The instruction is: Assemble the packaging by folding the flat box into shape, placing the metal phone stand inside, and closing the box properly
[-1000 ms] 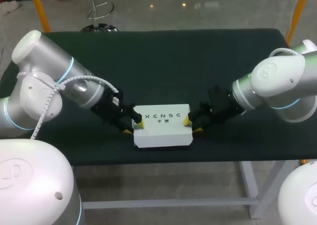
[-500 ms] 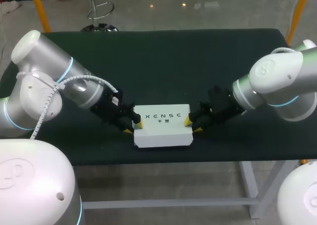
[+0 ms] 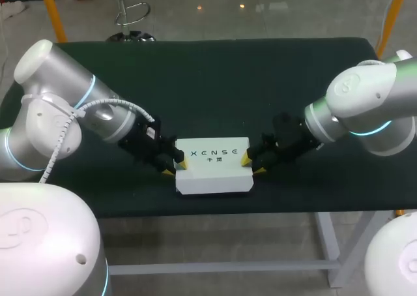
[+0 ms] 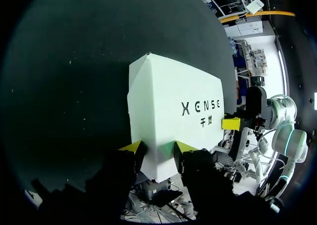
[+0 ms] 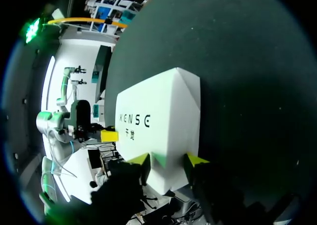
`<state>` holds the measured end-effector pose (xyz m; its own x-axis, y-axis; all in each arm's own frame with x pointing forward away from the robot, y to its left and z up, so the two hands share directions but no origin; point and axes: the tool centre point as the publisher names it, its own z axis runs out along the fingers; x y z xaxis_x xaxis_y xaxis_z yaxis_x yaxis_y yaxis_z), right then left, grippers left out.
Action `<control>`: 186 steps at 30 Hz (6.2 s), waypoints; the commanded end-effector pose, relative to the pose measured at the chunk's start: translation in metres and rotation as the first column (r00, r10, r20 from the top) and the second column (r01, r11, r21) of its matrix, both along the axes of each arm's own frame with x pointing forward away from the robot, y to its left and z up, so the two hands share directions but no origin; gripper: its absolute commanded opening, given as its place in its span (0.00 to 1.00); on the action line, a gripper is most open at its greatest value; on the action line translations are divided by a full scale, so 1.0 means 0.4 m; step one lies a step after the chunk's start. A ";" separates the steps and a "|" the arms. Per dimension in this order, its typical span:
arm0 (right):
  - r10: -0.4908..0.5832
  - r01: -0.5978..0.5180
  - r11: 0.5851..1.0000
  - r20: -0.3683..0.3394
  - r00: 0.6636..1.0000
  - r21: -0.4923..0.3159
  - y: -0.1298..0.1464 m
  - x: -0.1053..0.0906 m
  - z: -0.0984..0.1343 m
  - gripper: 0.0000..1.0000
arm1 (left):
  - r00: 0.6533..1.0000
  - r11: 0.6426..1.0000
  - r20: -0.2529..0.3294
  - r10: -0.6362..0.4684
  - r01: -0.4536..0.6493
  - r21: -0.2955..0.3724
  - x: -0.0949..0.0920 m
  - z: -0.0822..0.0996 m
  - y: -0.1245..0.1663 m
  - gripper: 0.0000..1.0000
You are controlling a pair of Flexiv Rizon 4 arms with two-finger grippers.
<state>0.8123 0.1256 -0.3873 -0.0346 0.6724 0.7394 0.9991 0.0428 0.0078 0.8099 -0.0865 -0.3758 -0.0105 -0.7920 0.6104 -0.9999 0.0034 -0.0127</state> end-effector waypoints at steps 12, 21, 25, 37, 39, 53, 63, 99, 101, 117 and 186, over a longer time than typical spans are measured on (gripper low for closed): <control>0.015 -0.015 1.000 -0.050 0.999 -0.003 0.025 0.011 0.006 0.49 | 0.999 1.000 -0.032 0.000 0.001 0.022 0.004 0.005 -0.017 0.45; 0.016 -0.017 1.000 -0.065 0.998 -0.017 0.027 0.013 0.011 0.48 | 0.998 0.999 -0.056 -0.008 0.010 0.035 0.008 0.013 -0.025 0.45; 0.016 -0.018 1.000 -0.074 0.997 -0.022 0.027 0.014 0.013 0.48 | 0.998 0.999 -0.065 -0.009 0.011 0.039 0.009 0.015 -0.025 0.45; 0.010 -0.014 0.999 -0.095 0.995 -0.037 0.023 0.017 0.015 0.48 | 0.996 0.999 -0.089 -0.006 0.010 0.048 0.007 0.020 -0.020 0.45; 0.010 -0.014 0.999 -0.097 0.995 -0.038 0.022 0.018 0.016 0.48 | 0.996 0.999 -0.092 -0.006 0.010 0.050 0.007 0.021 -0.018 0.45; 0.013 -0.018 0.999 -0.107 0.994 -0.046 0.021 0.023 0.024 0.48 | 0.993 0.998 -0.115 -0.019 0.026 0.054 0.007 0.039 -0.017 0.46; 0.017 -0.023 0.999 -0.115 0.993 -0.048 0.018 0.025 0.032 0.48 | 0.991 0.998 -0.133 -0.021 0.030 0.061 0.011 0.049 -0.015 0.46; 0.025 -0.035 0.998 -0.144 0.989 -0.061 0.017 0.037 0.071 0.49 | 0.978 0.994 -0.205 -0.040 0.059 0.089 0.026 0.081 -0.028 0.48; 0.026 -0.035 0.998 -0.146 0.989 -0.061 0.017 0.039 0.073 0.50 | 0.977 0.994 -0.210 -0.042 0.062 0.087 0.028 0.082 -0.028 0.48; 0.032 -0.042 0.998 -0.178 0.983 -0.051 0.028 0.060 0.086 0.49 | 0.959 0.994 -0.279 -0.054 0.078 0.074 0.043 0.095 -0.034 0.48; 0.075 -0.080 0.997 -0.284 0.956 -0.005 0.039 0.084 0.143 0.51 | 0.864 0.990 -0.493 -0.104 0.135 0.028 0.073 0.166 -0.043 0.48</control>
<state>0.8450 0.1345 -0.3307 0.1228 0.6884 0.7149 0.9552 0.1133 -0.2733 0.8367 -0.0967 -0.3112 0.1821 -0.8353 0.5188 -0.8728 0.1056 0.4764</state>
